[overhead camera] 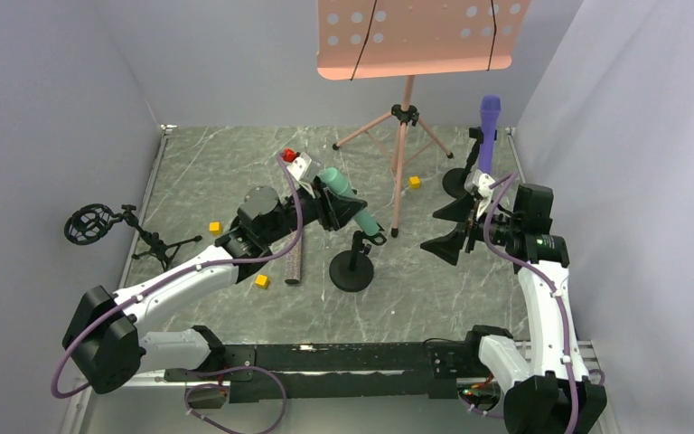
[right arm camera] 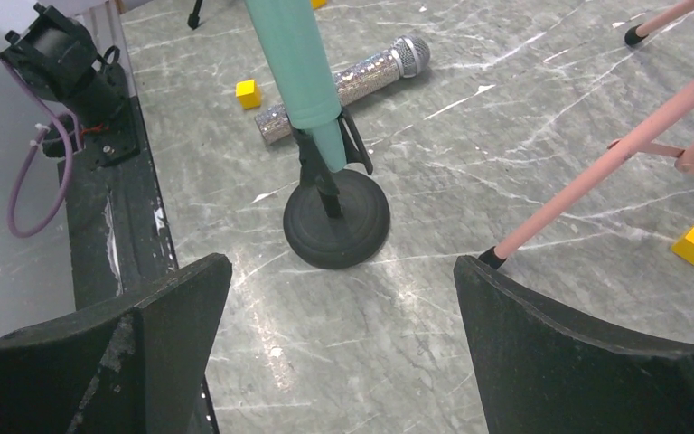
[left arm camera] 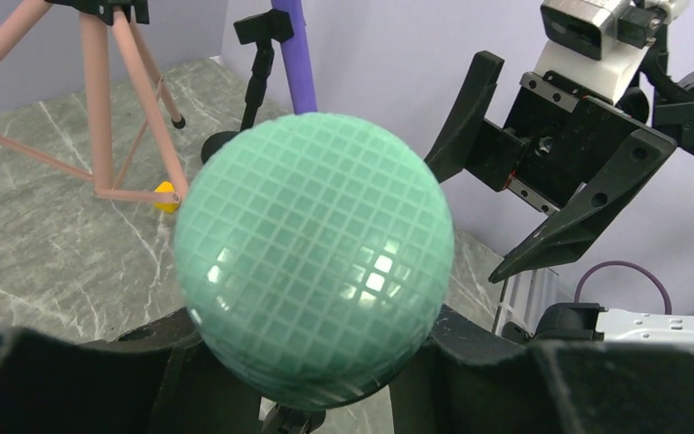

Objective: Attach the microphones to the stand

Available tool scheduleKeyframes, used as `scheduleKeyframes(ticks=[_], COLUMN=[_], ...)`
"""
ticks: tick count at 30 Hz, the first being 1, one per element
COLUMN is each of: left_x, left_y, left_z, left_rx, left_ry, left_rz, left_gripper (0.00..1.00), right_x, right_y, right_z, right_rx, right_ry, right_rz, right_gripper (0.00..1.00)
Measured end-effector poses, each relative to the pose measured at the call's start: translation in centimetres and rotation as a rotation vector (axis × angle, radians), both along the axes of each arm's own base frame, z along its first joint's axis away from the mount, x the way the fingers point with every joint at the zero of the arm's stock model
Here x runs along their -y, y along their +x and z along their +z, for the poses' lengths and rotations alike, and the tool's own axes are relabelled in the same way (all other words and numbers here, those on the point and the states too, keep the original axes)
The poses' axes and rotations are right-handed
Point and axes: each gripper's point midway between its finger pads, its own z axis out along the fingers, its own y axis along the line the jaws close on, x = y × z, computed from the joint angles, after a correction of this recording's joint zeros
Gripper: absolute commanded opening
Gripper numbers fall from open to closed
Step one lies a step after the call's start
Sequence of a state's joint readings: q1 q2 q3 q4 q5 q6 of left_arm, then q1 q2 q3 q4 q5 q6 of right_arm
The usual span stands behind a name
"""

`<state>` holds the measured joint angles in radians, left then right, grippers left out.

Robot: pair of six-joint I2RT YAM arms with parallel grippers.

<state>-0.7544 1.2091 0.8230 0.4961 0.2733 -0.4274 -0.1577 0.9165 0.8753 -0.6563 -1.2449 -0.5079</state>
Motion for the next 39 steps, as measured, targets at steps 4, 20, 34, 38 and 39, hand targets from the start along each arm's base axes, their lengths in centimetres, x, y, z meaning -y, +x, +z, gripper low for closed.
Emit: scheduleKeyframes(ticks=[4, 20, 34, 38, 39], left_x=[0.0, -2.0, -2.9, -2.9, -2.9], left_y=[-0.2, -0.6, -1.3, -1.3, -1.3], left_z=[0.1, 0.7, 2.2, 1.9, 1.9], left_rx=[0.008, 0.042, 0.088, 0.084, 0.084], left_ry=[-0.005, 0.03, 0.011, 0.015, 0.016], left_rz=[-0.014, 0.012, 0.02, 0.02, 0.02], left_gripper=[0.0, 0.0, 0.0, 0.0, 0.0], right_x=[-0.2, -5.1, -9.1, -9.8, -9.9], right_y=[-0.2, 0.1, 2.7, 2.5, 2.6], right_z=[-0.5, -4.1, -5.5, -6.0, -6.0], right_rx=[0.015, 0.099, 0.045, 0.043, 0.043], right_ry=[-0.003, -0.106, -0.11, -0.125, -0.126], right_rz=[0.022, 0.371, 0.506, 0.516, 0.516], right_gripper=[0.99, 0.37, 0.0, 0.01, 0.03])
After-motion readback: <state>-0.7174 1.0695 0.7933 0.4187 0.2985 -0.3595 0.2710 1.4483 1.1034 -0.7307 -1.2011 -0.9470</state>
